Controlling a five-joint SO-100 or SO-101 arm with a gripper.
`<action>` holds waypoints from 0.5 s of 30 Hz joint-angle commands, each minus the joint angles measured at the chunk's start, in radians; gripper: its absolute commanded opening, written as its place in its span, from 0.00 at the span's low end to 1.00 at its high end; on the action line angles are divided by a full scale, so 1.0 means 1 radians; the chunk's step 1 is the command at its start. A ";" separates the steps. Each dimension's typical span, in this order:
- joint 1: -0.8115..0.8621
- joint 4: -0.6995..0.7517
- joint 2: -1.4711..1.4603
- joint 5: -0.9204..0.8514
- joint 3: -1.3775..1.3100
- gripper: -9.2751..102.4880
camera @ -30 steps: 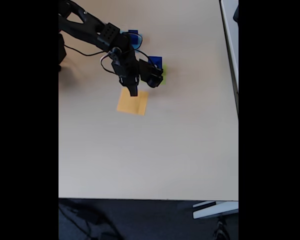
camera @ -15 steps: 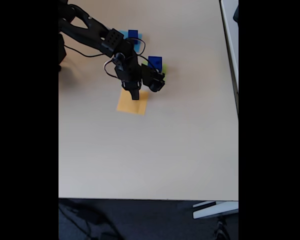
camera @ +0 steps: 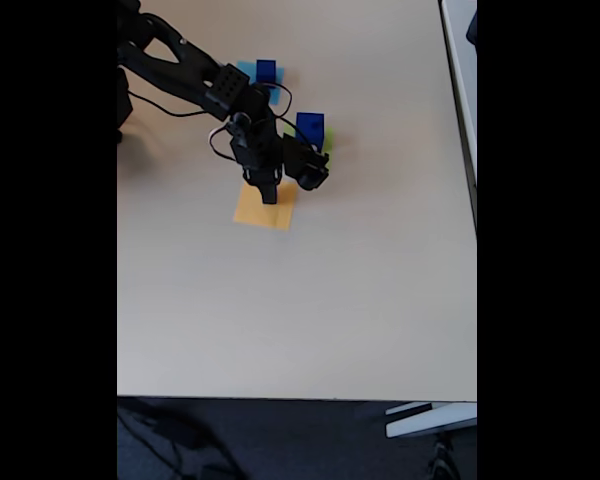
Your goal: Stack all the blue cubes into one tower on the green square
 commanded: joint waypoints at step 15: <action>0.000 -0.034 0.021 -0.011 -0.060 0.19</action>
